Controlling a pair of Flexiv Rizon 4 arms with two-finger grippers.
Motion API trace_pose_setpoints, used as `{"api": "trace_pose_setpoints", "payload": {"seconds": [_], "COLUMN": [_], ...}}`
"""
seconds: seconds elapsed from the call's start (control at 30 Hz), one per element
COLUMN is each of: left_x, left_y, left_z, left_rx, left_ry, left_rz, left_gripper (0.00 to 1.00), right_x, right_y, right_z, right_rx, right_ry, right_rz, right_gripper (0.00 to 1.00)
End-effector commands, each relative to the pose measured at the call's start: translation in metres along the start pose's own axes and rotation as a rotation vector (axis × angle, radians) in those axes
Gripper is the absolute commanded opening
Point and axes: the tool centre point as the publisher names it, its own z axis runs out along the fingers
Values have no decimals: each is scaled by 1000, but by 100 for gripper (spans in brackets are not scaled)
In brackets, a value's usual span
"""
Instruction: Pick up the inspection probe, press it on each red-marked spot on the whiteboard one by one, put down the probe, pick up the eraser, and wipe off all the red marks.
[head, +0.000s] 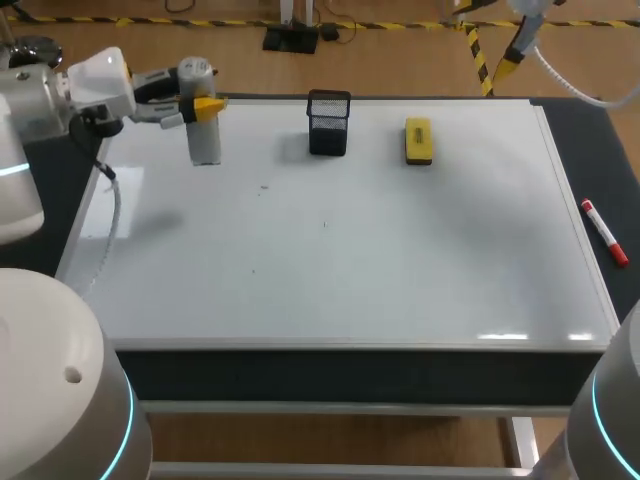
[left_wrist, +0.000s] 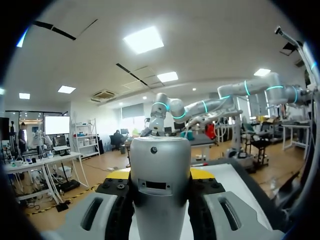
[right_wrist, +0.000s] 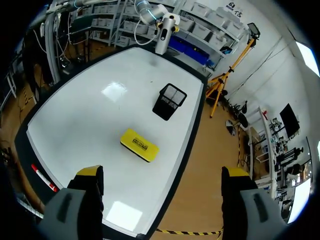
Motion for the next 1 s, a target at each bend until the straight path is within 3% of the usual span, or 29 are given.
{"api": "trace_pose_setpoints", "payload": {"seconds": [0.03, 0.57, 1.0], "left_x": [-34, -74, -84], "left_y": [-2, -15, -18], "left_z": [20, 89, 145], "left_rx": [16, 59, 74], "left_ry": [122, 246, 334], "left_rz": [6, 6, 3], "left_gripper": [0, 0, 0], "right_x": [-1, -1, -1], "right_y": [0, 0, 0], "right_z": [-1, -1, -1], "right_rx": [2, 2, 2], "right_ry": [4, 4, 4], "right_rz": [-2, -2, -2], "right_gripper": [100, 100, 100]}}
